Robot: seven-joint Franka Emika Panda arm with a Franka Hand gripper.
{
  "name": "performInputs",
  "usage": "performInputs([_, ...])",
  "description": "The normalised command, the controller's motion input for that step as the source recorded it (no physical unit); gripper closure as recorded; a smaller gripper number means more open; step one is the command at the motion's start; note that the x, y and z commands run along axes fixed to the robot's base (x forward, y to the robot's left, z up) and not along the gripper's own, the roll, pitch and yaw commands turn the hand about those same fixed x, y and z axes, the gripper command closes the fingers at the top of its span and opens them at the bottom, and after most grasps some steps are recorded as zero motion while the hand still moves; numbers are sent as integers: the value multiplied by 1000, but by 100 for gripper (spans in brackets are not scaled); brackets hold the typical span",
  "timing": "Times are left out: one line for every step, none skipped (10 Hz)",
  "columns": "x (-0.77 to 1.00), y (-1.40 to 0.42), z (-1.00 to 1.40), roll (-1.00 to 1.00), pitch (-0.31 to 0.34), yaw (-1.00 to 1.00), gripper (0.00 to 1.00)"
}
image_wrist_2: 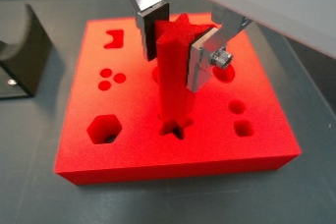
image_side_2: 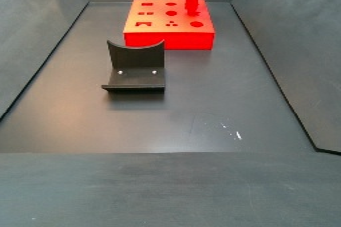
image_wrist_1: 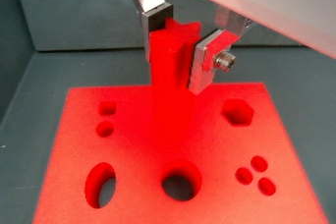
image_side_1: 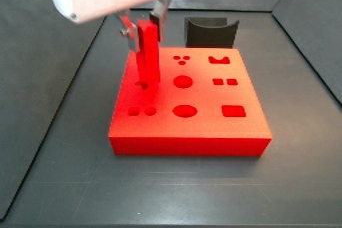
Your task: Insert the star object.
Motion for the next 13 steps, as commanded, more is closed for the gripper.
performInputs([11,0,-314,0,393,-297,100])
performInputs([-86,257,-17,0,401,-46,100])
performInputs([-194,177,-11,0,277,0,100])
performInputs([-100,240,23,0,284,0,100])
performInputs([-11,271,0,-1,261,0,100])
performInputs([-86,326,0,0,241,0,100])
performInputs([0,0,0,0,129,-3,100])
performInputs([74,-300,-114,44,116,-29,100])
performInputs([6,-269,-66,0,36,-309,100])
performInputs([0,-86,-20,-50,30,-511,100])
performInputs([0,0,-34,0,56,-326,100])
performInputs([0,89,-9,-13,67,-223,100])
performInputs([-94,223,-6,-39,74,-80,100])
